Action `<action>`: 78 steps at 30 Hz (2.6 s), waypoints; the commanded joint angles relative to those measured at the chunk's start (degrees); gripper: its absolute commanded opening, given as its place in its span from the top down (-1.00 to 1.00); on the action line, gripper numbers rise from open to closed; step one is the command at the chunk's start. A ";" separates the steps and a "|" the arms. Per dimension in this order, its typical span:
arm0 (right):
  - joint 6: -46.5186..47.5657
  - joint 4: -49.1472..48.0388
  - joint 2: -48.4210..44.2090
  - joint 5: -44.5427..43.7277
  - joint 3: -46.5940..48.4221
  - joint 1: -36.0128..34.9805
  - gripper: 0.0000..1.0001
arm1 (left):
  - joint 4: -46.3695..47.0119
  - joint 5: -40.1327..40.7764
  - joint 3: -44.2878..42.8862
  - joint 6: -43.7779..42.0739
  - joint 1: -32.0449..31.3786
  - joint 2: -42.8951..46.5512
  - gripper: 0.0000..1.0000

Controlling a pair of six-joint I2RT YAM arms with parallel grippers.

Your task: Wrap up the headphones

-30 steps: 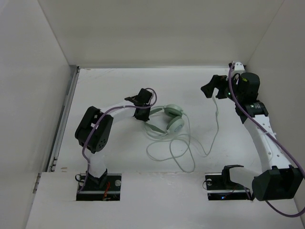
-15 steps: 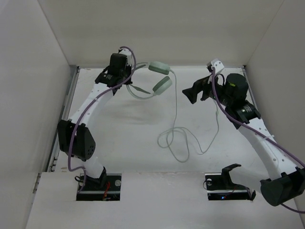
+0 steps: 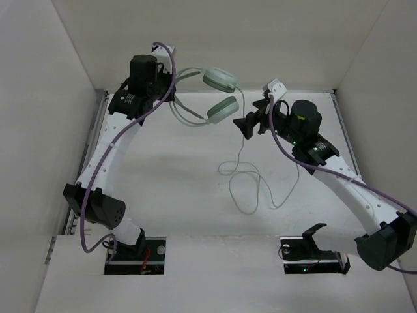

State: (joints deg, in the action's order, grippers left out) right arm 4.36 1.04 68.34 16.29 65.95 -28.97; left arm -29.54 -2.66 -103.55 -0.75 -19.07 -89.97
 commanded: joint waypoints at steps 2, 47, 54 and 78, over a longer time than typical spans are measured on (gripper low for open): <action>1.00 -9.29 0.39 -3.55 1.20 -0.25 -1.00 | 0.54 -5.77 -4.64 2.07 1.36 5.51 1.00; -12.19 -21.78 0.84 19.04 -9.09 -2.98 0.91 | -0.17 -24.94 -20.38 31.61 16.40 -3.45 1.00; -0.88 -8.64 1.18 17.64 -3.66 -4.28 0.95 | -1.30 -20.47 -17.57 28.97 13.15 -2.75 1.00; 82.28 47.51 9.36 -38.60 31.07 -5.10 1.00 | -7.02 16.80 -7.99 5.34 2.16 -8.55 1.00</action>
State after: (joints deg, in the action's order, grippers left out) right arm 74.52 52.01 78.30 -9.80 91.90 -37.85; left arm -39.31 11.35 -111.68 7.14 -14.52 -99.83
